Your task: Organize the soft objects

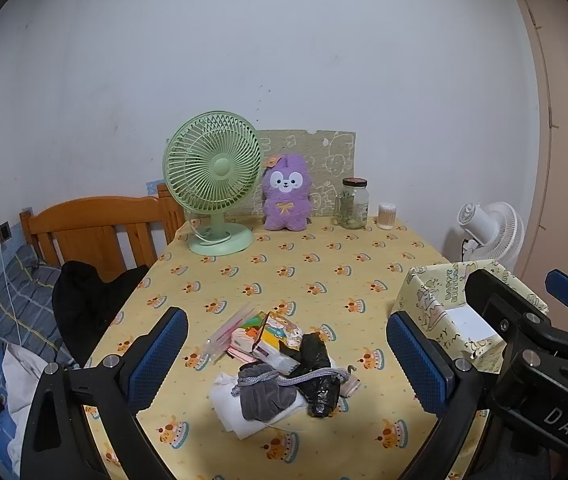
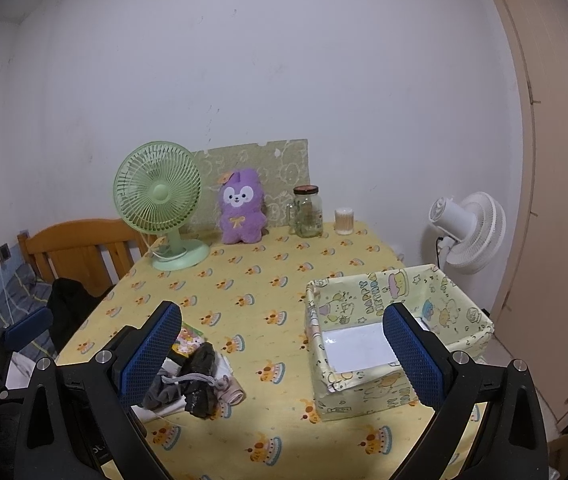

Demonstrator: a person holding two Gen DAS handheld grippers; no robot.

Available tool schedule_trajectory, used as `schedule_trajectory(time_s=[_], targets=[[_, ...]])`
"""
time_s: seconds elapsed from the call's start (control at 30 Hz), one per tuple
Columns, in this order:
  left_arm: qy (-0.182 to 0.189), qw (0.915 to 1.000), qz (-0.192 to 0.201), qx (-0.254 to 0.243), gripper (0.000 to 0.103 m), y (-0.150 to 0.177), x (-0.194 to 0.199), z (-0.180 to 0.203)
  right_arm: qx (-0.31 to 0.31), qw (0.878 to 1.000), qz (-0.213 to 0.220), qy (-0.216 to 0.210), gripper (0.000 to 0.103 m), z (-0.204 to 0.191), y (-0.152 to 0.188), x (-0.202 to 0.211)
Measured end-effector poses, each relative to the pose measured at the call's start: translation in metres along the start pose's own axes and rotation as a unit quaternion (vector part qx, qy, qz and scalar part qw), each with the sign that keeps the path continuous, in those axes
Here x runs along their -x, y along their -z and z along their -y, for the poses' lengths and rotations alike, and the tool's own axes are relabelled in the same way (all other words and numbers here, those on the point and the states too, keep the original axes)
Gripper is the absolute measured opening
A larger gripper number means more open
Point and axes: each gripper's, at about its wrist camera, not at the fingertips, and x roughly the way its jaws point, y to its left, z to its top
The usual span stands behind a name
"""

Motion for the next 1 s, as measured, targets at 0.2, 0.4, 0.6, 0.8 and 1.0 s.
schedule_trajectory(time_s=[0.2,0.4,0.6,0.8,1.0], targets=[[-0.002,1.0000,0.008,-0.006,0.100,0.001,0.003,-0.003,0.001,1.000,0.003,0.000,0.102,-0.004,0.001,0.000],[0.006,1.0000,-0.007,0.004,0.100,0.006,-0.007,-0.010,0.003,1.000,-0.002,-0.003,0.102,-0.010,0.006,-0.006],[0.006,0.9995,-0.030,0.001,0.100,0.020,-0.019,-0.013,0.008,1.000,-0.022,-0.013,0.098,-0.019,0.019,-0.020],[-0.004,0.9992,-0.035,-0.016,0.100,0.032,-0.030,-0.016,0.010,0.999,-0.030,-0.035,0.098,-0.030,0.034,-0.035],[-0.004,0.9985,-0.052,-0.014,0.100,0.040,-0.044,-0.022,0.023,0.998,-0.038,-0.049,0.098,-0.043,0.043,-0.049]])
